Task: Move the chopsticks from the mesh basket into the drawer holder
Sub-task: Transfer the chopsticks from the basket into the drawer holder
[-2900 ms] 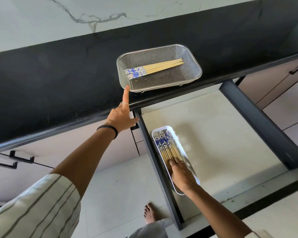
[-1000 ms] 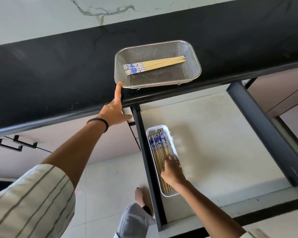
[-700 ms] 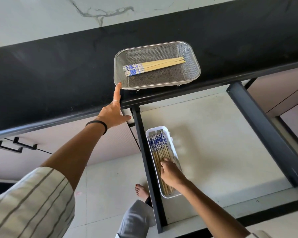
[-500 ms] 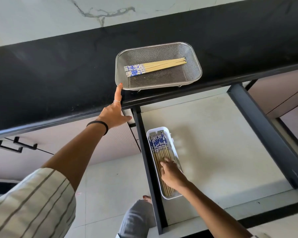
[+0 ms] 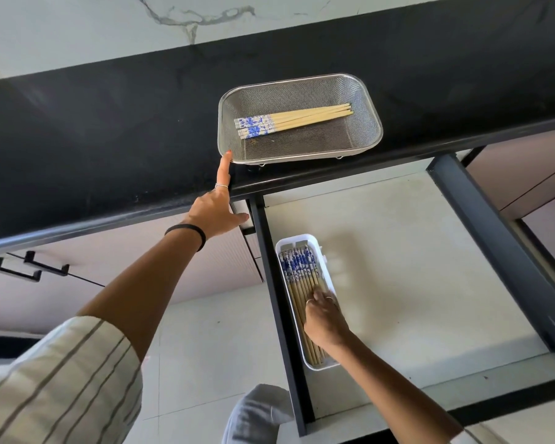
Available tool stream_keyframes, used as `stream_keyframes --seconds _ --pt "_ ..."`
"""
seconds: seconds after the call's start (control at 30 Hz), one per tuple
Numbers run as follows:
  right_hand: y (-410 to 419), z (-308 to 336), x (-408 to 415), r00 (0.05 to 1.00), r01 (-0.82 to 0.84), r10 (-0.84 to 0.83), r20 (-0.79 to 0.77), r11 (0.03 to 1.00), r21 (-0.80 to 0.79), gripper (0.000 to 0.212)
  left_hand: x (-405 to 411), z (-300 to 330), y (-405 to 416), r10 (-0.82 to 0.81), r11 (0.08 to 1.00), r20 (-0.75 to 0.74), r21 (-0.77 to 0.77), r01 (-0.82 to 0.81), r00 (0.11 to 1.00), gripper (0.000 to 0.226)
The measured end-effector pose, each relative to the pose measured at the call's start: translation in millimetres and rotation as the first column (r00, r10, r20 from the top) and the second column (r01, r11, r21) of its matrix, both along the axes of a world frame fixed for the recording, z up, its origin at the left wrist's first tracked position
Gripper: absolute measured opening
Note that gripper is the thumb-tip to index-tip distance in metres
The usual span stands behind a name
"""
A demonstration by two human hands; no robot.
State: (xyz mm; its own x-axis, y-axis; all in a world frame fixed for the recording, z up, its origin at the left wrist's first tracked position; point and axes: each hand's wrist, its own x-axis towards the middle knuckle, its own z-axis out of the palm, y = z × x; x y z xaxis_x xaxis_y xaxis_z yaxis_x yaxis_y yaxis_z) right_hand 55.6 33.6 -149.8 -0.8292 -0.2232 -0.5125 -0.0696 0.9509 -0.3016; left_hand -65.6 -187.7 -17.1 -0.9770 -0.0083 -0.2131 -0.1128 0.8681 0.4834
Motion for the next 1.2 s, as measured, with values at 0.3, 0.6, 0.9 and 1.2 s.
stream_keyframes --seconds 0.3,0.6,0.9,1.2 --pt "-0.2 4.0 -3.4 1.000 0.025 -0.024 0.016 0.997 -0.080 0.062 1.5 2.8 0.0 -0.020 1.000 -0.010 -0.023 0.020 1.000 0.116" --pt "3.5 -2.4 8.3 0.999 0.001 -0.007 -0.031 0.985 -0.173 0.061 1.6 4.4 0.5 -0.024 0.999 -0.001 -0.026 0.024 1.000 0.114" --pt "10.1 -11.7 14.5 0.974 -0.216 0.187 -0.131 0.941 -0.260 0.067 1.3 4.5 0.1 -0.032 0.999 -0.007 -0.020 0.031 0.999 0.114" --pt "15.2 -13.6 21.7 0.993 -0.112 0.095 -0.074 0.953 -0.282 0.074 0.5 -0.1 -2.0 -0.024 1.000 -0.019 -0.013 0.023 1.000 0.115"
